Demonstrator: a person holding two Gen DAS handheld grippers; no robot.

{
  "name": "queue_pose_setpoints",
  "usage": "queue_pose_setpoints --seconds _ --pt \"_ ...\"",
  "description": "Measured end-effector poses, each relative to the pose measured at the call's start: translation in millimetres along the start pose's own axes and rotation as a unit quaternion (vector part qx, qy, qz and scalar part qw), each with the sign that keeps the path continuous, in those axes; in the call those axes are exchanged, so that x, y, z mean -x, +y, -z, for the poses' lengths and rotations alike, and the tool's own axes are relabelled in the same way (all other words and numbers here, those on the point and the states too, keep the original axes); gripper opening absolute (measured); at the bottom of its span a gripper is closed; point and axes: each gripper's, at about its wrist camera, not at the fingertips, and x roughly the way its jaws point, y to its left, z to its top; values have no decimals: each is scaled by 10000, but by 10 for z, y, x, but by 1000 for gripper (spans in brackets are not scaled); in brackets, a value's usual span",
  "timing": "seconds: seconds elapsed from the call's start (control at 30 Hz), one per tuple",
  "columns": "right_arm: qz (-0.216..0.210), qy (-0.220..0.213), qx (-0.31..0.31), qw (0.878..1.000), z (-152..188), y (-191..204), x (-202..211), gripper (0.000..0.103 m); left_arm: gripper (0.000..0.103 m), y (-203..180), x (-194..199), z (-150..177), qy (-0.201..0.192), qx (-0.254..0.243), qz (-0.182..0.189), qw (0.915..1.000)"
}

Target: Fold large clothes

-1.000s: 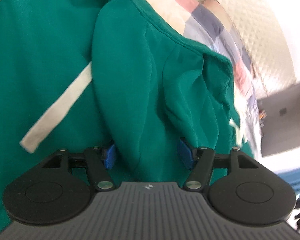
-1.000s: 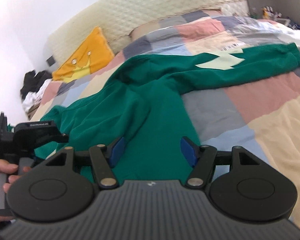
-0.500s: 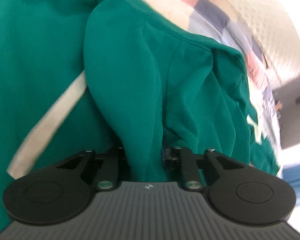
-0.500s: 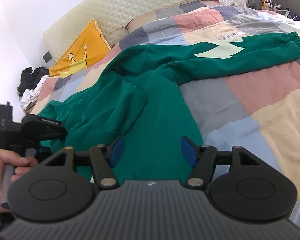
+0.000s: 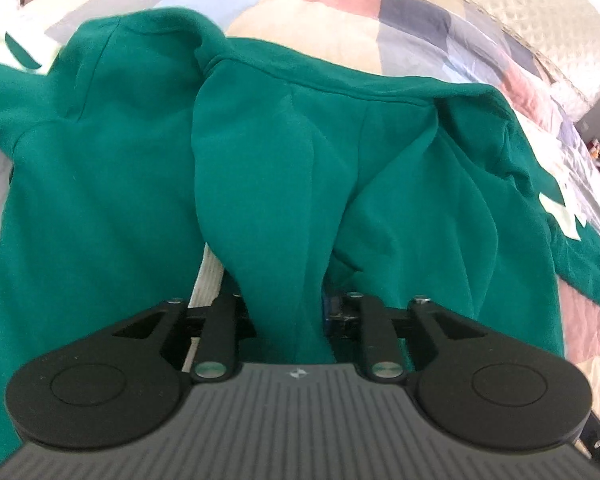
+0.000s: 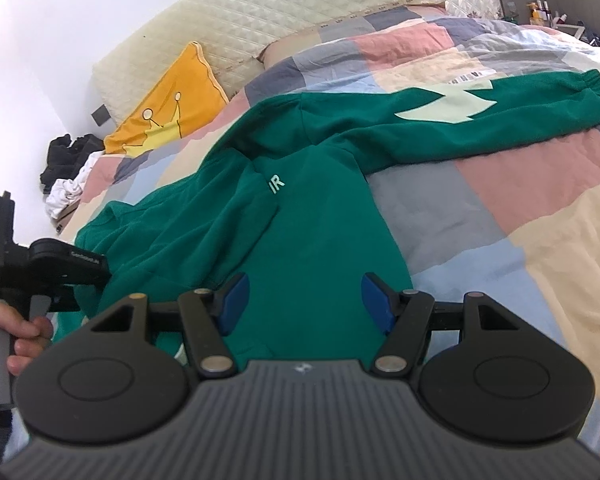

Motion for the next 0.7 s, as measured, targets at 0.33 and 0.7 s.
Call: queue_pose_setpoints --seconds 0.33,0.7 --pt "-108 -253 120 9995 -25 50 125 65 56 -221 679 239 -630 -801 -24 9948" --pt "-59 -604 381 9974 8 168 391 65 56 -564 1720 868 -1863 -1614 483 9679"
